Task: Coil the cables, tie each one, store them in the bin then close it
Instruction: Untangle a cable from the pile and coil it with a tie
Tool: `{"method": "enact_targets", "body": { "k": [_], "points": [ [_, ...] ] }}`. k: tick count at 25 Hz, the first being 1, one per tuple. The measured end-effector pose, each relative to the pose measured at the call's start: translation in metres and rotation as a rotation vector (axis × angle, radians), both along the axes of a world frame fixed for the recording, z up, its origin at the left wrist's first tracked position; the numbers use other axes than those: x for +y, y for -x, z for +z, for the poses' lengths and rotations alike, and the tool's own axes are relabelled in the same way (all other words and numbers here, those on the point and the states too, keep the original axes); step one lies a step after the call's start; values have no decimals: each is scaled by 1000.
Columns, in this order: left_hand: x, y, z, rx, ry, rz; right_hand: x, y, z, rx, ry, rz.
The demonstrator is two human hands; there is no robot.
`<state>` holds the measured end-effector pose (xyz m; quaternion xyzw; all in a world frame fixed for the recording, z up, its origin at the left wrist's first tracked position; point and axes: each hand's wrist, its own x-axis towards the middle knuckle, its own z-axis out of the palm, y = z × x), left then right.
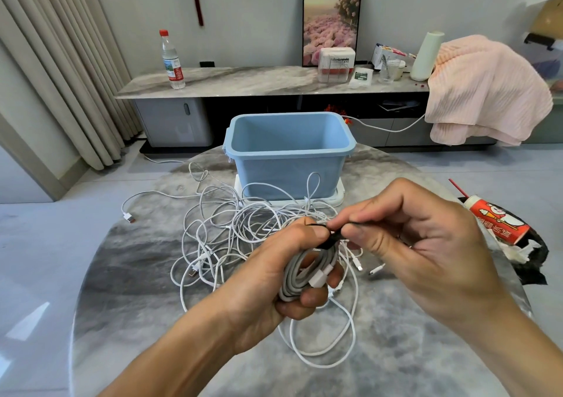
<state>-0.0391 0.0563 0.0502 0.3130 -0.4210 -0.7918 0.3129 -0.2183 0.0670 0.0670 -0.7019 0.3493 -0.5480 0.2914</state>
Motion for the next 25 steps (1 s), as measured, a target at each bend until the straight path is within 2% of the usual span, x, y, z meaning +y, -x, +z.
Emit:
{"method": "enact_targets", "body": {
  "k": [3, 10, 19, 25],
  "points": [
    [-2, -2, -1, 4, 45, -41, 1, 3, 7, -6, -7, 33],
    [-2, -6, 4, -28, 208, -139, -2, 4, 16, -169, -150, 191],
    [-3, -13, 10, -242, 496, -181, -7, 4, 16, -64, -181, 213],
    [-3, -14, 13, -312, 580, -175, -11, 1, 7, -47, -226, 234]
  ]
}}
